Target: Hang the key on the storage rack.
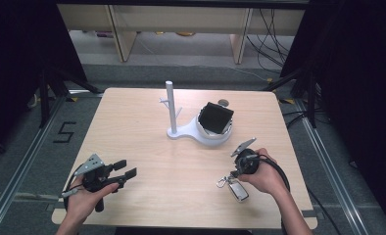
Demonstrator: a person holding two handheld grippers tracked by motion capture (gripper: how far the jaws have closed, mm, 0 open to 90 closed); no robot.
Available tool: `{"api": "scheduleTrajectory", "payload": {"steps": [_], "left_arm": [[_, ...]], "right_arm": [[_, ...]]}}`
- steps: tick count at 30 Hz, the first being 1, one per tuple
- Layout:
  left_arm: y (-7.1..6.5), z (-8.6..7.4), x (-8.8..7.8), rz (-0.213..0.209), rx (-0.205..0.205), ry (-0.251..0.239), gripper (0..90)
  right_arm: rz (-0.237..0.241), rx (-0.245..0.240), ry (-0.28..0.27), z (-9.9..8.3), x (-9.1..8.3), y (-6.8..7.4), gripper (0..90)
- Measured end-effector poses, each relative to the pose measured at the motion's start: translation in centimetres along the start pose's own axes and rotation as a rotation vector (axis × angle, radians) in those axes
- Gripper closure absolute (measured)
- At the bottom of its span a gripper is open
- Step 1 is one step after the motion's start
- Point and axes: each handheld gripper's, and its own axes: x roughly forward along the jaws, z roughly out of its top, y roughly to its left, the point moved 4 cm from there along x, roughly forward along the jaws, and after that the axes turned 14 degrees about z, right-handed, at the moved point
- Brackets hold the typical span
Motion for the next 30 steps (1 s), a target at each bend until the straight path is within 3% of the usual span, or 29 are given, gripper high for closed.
{"api": "scheduleTrajectory", "payload": {"steps": [1,2,9,17,21,24,26,30], "left_arm": [[0.0,0.0,0.0,0.000,0.000,0.000,38.2],[0.0,0.0,0.1,-0.010,-0.002,-0.004,38.2],[0.0,-0.1,0.0,-0.013,-0.003,-0.005,38.1],[-0.1,-0.2,0.1,-0.011,0.000,0.006,38.0],[-0.1,-0.2,0.1,-0.010,0.000,0.006,38.0],[-0.1,-0.2,0.2,-0.017,-0.002,0.002,38.0],[-0.1,-0.2,0.3,-0.021,0.002,0.003,37.9],[-0.2,-0.3,0.3,-0.022,0.002,0.004,37.9]], "right_arm": [[0.000,0.000,0.000,0.0,0.0,0.0,65.7],[0.024,-0.068,0.035,0.3,0.7,0.0,62.8],[0.072,-0.203,0.135,0.9,1.8,-0.2,58.5],[0.106,-0.240,0.153,1.6,2.0,0.5,54.0],[0.112,-0.268,0.121,2.0,2.0,0.8,53.4],[0.124,-0.277,0.136,2.0,2.1,1.1,53.4],[0.130,-0.291,0.175,1.7,2.7,1.2,52.8],[0.123,-0.288,0.188,1.6,2.9,1.0,52.4]]}}
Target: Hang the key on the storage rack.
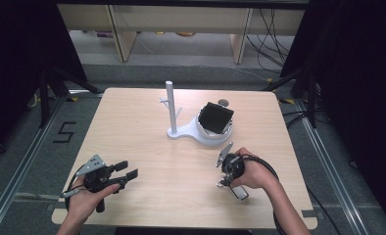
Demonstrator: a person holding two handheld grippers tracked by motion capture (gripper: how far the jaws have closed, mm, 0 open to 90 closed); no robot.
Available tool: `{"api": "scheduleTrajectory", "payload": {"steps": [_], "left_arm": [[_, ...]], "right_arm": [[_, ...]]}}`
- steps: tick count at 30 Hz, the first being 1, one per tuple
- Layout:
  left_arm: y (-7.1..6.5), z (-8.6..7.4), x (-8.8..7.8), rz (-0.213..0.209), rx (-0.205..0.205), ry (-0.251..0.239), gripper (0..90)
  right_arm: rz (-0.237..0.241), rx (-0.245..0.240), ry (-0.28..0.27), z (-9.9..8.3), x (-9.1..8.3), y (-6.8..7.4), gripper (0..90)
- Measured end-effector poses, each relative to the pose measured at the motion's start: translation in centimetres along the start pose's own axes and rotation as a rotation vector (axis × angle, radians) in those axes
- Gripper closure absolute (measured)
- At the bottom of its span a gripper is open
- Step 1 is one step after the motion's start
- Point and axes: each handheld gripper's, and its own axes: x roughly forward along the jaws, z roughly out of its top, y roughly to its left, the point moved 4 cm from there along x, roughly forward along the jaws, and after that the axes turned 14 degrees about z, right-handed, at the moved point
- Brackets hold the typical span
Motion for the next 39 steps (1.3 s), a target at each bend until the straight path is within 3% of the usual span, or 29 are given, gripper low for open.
{"api": "scheduleTrajectory", "payload": {"steps": [13,14,16,18,19,22,25,26,27,29,39], "left_arm": [[0.0,0.0,0.0,-0.007,-0.003,-0.002,37.9],[0.0,0.0,0.0,-0.007,-0.003,-0.002,37.9],[0.0,0.0,0.0,-0.007,-0.003,-0.002,37.9],[0.0,0.0,0.0,-0.007,-0.003,-0.001,37.9],[0.0,0.0,0.0,-0.004,-0.004,-0.002,37.9],[0.0,0.0,0.0,-0.005,-0.003,-0.002,37.9],[-0.1,0.0,0.0,-0.006,-0.002,-0.002,37.9],[-0.1,0.0,0.0,-0.008,-0.002,-0.003,37.9],[-0.1,0.0,0.0,-0.008,-0.002,-0.003,37.9],[0.0,0.0,0.0,-0.007,-0.002,-0.003,37.9],[-0.1,0.0,0.0,0.001,-0.003,0.002,37.9]], "right_arm": [[0.032,-0.031,0.044,0.2,1.0,0.1,52.1],[0.006,-0.035,0.071,0.1,1.1,0.0,51.9],[0.012,-0.048,0.063,0.2,1.2,-0.1,51.9],[0.022,-0.011,0.063,0.2,1.3,0.2,51.7],[0.031,-0.037,0.054,0.3,1.4,0.1,51.8],[0.014,-0.038,0.081,0.2,1.2,0.0,51.9],[0.036,-0.044,0.072,0.4,1.4,0.1,52.0],[0.039,-0.013,0.083,0.3,1.4,0.3,52.2],[0.039,-0.013,0.083,0.3,1.4,0.3,52.2],[0.039,-0.054,0.109,0.3,1.3,0.1,52.2],[0.043,-0.089,0.176,0.7,1.3,0.1,52.4]]}}
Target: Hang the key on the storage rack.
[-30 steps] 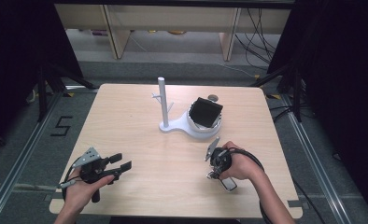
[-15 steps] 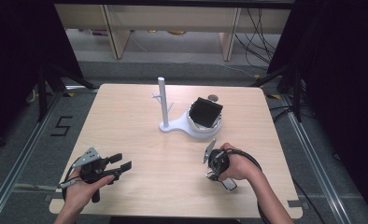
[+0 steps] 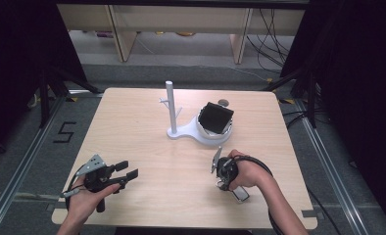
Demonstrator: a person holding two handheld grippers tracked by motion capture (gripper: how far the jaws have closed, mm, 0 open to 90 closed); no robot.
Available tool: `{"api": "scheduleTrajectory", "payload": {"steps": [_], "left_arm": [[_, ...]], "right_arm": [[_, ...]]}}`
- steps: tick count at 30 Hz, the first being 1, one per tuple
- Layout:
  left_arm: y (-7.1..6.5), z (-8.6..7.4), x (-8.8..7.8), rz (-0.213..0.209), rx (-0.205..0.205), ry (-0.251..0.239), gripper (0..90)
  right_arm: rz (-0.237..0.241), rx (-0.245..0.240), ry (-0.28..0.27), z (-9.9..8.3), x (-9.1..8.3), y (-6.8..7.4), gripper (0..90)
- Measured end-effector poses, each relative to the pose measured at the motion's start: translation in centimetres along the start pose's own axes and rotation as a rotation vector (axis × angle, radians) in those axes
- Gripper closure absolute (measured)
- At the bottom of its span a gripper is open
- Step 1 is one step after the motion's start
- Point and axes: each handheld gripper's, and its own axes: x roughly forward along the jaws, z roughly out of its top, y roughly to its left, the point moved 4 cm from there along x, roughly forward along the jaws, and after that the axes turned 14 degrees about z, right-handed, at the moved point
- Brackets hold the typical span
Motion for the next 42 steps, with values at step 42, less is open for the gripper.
{"api": "scheduleTrajectory", "payload": {"steps": [42], "left_arm": [[-0.31,-0.26,0.28,-0.017,0.000,0.006,37.9]], "right_arm": [[-0.012,0.120,0.039,0.99,-0.07,-0.72,69.1]]}}
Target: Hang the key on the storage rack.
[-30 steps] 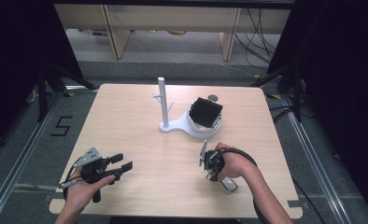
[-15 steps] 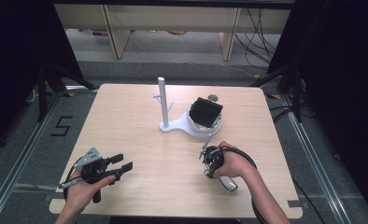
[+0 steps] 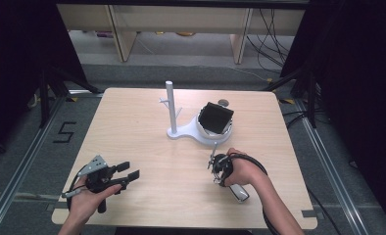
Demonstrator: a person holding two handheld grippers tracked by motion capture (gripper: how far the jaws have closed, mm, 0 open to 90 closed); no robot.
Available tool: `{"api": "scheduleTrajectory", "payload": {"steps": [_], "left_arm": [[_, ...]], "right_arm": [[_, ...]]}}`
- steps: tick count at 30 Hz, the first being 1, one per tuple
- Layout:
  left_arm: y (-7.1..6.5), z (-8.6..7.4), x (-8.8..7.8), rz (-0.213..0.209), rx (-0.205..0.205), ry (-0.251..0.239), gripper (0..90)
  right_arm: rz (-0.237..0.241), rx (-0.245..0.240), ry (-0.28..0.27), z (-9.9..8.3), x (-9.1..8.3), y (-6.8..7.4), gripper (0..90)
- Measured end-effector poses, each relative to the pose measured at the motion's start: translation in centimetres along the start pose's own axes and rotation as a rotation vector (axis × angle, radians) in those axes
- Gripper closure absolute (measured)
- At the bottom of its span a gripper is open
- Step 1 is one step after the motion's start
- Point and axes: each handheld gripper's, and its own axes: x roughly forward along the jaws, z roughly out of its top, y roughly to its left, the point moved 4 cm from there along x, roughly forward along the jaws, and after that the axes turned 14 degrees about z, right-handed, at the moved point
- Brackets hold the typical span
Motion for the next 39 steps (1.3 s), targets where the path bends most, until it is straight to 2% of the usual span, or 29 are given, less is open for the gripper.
{"api": "scheduleTrajectory", "payload": {"steps": [1,6,14,16,19,22,24,26,31,32,34,35,37,38,39], "left_arm": [[-0.04,-0.01,0.02,-0.002,-0.002,-0.001,37.9],[-0.08,-0.01,-0.09,0.006,0.005,0.004,38.0],[-0.03,0.00,-0.09,0.008,0.004,0.004,38.0],[-0.03,-0.03,-0.11,0.015,0.006,0.012,37.9],[-0.09,-0.07,0.04,-0.006,0.004,-0.003,38.0],[-0.09,-0.07,-0.06,0.006,0.006,0.003,37.9],[-0.09,-0.06,-0.08,0.008,0.004,0.003,38.0],[-0.07,-0.06,-0.10,0.010,-0.001,0.004,38.0],[0.03,-0.09,-0.02,0.001,0.000,0.000,38.0],[0.03,-0.10,-0.05,0.005,0.001,0.003,38.0],[0.02,-0.10,-0.04,0.007,0.000,0.003,38.0],[0.01,-0.11,-0.03,0.007,-0.001,0.003,38.0],[0.00,-0.15,0.00,0.005,-0.003,0.002,38.0],[0.01,-0.18,-0.01,0.008,-0.001,0.005,38.0],[0.00,-0.20,-0.02,0.008,-0.003,0.006,37.9]], "right_arm": [[0.005,0.013,0.001,0.13,0.01,0.02,72.3],[-0.008,0.041,0.008,0.20,-0.02,0.18,73.1],[0.004,0.009,0.017,0.18,0.05,0.18,66.0],[0.004,0.000,0.027,0.34,0.07,0.19,71.0],[-0.002,0.000,0.045,0.54,0.08,0.27,73.8],[-0.002,0.020,0.051,0.62,0.10,0.37,75.1],[0.003,0.031,0.038,0.63,0.12,0.35,75.8],[0.000,0.067,0.003,0.36,0.07,0.35,76.6],[0.001,0.058,-0.047,-0.08,0.02,0.16,76.9],[0.004,0.073,-0.058,-0.15,0.02,0.24,77.0],[-0.003,0.058,-0.086,-0.34,0.04,0.00,77.1],[-0.004,0.082,-0.095,-0.35,-0.01,0.14,77.2],[-0.004,0.095,-0.109,-0.34,-0.04,0.26,77.2],[-0.003,0.076,-0.129,-0.31,0.05,0.11,77.2],[-0.005,0.102,-0.159,-0.26,-0.18,0.43,77.3]]}}
